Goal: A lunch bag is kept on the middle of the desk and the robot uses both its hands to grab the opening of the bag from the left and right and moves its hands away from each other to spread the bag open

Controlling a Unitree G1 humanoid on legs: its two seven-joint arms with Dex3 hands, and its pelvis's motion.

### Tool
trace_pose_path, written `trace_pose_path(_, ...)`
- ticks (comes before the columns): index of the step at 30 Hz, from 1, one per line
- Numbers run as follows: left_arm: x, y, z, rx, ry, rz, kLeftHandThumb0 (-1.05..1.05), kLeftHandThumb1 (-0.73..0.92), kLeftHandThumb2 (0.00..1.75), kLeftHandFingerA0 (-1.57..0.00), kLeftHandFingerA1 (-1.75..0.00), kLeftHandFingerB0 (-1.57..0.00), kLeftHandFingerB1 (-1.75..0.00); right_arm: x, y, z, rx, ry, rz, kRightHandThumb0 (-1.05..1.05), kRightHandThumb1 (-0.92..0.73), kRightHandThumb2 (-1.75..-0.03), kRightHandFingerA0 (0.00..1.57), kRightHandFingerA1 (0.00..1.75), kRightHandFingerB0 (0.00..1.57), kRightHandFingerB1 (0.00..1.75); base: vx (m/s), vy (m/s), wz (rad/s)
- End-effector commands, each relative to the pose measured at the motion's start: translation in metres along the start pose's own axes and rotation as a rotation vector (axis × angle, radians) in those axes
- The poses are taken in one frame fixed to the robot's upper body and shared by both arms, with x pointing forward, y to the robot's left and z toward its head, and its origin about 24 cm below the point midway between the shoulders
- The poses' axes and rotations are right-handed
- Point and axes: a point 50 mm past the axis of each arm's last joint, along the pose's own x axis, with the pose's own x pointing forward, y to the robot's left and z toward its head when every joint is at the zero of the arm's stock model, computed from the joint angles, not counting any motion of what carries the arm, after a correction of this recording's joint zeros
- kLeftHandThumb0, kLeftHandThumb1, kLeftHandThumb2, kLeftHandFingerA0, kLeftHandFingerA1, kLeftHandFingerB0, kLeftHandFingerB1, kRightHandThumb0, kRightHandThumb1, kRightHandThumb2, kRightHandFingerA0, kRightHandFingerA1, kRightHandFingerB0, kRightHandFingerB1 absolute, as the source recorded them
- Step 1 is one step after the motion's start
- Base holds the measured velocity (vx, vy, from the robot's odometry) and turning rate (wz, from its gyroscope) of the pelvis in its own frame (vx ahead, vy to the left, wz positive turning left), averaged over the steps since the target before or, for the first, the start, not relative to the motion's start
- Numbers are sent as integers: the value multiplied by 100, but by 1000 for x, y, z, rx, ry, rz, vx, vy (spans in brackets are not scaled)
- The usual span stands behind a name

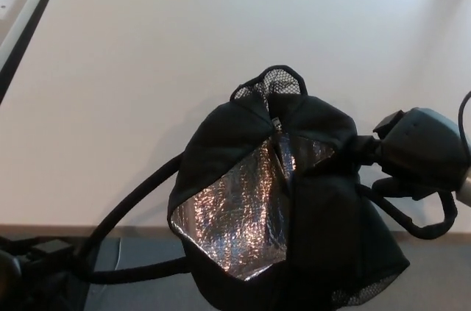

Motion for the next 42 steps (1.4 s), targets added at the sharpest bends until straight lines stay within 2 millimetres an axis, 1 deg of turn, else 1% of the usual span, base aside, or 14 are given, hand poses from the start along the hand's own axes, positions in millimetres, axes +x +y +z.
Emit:
trace_pose_path(1,-3,5,-3,16,-20,-25,-13,50,92,-95,-127,-99,-79,-16,6,-11,-14,51,86,-30,-58,-58,90,131,89,86,0,0,0)
trace_pose_path(5,42,20,27,-38,-274,164,-11,48,88,-96,-125,-99,-76,9,-20,-6,135,85,-144,-24,-60,-58,75,158,69,142,0,0,0)
trace_pose_path(8,103,51,71,-77,-490,400,-12,53,71,-88,-76,-81,-58,41,-58,4,245,58,-381,-11,-64,-51,64,175,54,169,0,0,0)
trace_pose_path(13,165,95,126,-88,-676,702,-5,45,88,-50,-43,-43,-35,78,-105,17,320,19,-596,-11,-65,-51,67,174,58,162,0,0,0)
trace_pose_path(14,185,112,143,-79,-732,788,-13,51,89,-40,-38,-39,-34,91,-123,12,277,46,-535,-24,-57,-58,79,126,82,93,0,0,0)
trace_pose_path(17,210,142,171,-30,-794,879,-12,46,101,-22,-56,-20,-54,108,-157,13,290,69,-564,-32,-61,-59,77,136,80,105,0,0,0)
trace_pose_path(18,217,153,179,-9,-813,914,-13,45,99,-23,-55,-21,-53,112,-169,15,335,74,-637,-50,-74,-68,78,155,69,145,0,0,0)
trace_pose_path(22,235,179,206,-36,-825,958,-12,57,77,-38,-37,-33,-34,124,-211,14,442,165,-785,-26,-62,-59,75,164,65,151,0,0,0)
trace_pose_path(24,238,182,211,-63,-824,956,-9,54,80,-38,-36,-33,-33,125,-221,12,476,182,-796,-24,-62,-59,74,163,65,150,0,0,0)
trace_pose_path(25,238,182,212,-74,-818,945,-3,51,81,-37,-34,-33,-33,124,-225,9,450,212,-804,-32,-57,-58,87,109,69,88,0,0,0)
trace_pose_path(28,237,180,209,-53,-797,925,-5,52,80,-37,-34,-32,-32,118,-219,2,545,208,-831,-24,-54,-56,89,65,47,40,0,0,0)
trace_pose_path(31,235,177,203,-30,-780,901,-8,54,75,-37,-35,-30,-33,111,-212,-5,542,211,-848,-36,-51,-56,87,51,38,35,0,0,0)
trace_pose_path(35,226,178,180,47,-700,868,-6,41,99,-23,-54,-17,-53,100,-204,-22,570,239,-737,-50,-47,-73,28,47,16,38,0,0,0)
trace_pose_path(42,214,181,144,107,-607,813,-2,39,96,-25,-54,-17,-51,80,-189,-42,537,332,-720,-46,-43,-70,34,47,16,38,0,0,0)
